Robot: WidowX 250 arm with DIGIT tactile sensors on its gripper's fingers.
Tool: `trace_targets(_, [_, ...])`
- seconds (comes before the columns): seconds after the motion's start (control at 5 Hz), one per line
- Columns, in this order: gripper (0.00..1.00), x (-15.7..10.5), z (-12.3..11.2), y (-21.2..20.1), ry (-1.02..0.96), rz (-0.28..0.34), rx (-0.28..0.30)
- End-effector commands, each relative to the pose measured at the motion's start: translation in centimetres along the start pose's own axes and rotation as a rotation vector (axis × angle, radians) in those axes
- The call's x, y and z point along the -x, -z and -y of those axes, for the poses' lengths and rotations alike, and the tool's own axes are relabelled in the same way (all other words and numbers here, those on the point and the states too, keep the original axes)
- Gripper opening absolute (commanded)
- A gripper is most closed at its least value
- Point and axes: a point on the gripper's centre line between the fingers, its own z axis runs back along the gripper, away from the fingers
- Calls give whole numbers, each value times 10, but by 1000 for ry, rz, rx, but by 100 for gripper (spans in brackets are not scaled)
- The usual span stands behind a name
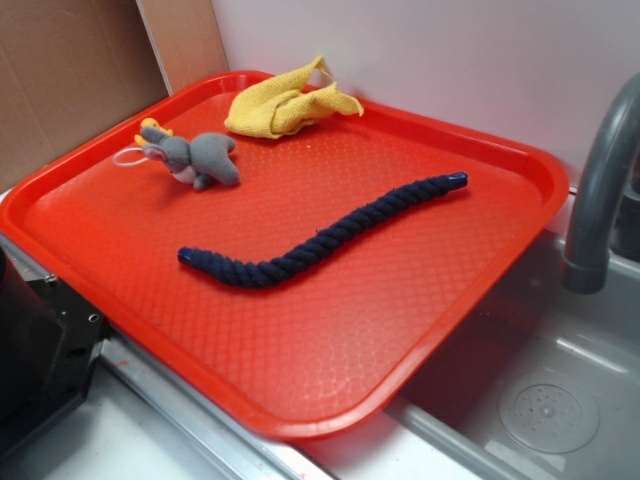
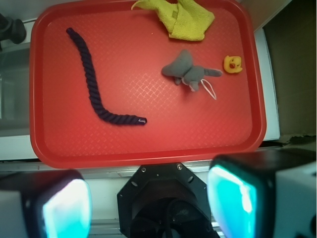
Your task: Grab the yellow duck.
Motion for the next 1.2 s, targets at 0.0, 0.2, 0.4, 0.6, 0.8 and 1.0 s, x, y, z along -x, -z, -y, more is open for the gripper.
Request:
trace_targets(0.0, [100,0,0,0,0,0,0])
trace_targets(0.2, [100,-20,-50,29,-183,8,-121])
trace_targets(0.4, [100,-50,-91,43,-227,-5,-68])
trace_targets(0.6, [100,-70,-118,63,-283,-33,-114])
trace_targets(0.8, [100,-84,-130,77,-318,-53,-103])
trace_targets(1.0, [100,-93,-138,85,-566,-10,-150])
